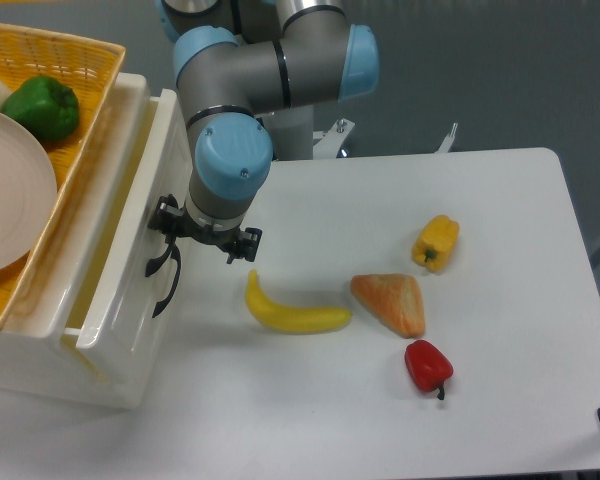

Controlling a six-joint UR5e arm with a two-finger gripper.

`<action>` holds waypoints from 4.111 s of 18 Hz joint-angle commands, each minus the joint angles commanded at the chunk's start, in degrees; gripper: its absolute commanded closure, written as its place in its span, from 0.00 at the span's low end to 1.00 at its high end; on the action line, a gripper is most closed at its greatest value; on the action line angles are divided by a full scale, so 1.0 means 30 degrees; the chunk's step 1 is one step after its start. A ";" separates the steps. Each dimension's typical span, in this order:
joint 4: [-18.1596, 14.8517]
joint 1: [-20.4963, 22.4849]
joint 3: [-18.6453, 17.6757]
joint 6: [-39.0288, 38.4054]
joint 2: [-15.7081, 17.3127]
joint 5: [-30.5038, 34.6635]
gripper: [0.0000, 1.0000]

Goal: Slide open the top white drawer
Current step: 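Pull the upper white drawer outward by its handle, then continue pulling the drawer fully open, then hold at the handle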

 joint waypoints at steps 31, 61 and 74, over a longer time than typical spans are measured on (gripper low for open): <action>0.0000 0.2344 0.0763 0.0645 -0.0440 0.0527 0.00; 0.0615 0.3662 0.1378 0.0645 -0.1054 0.0439 0.00; 0.0879 0.4073 0.1554 0.0645 -0.1289 0.0439 0.00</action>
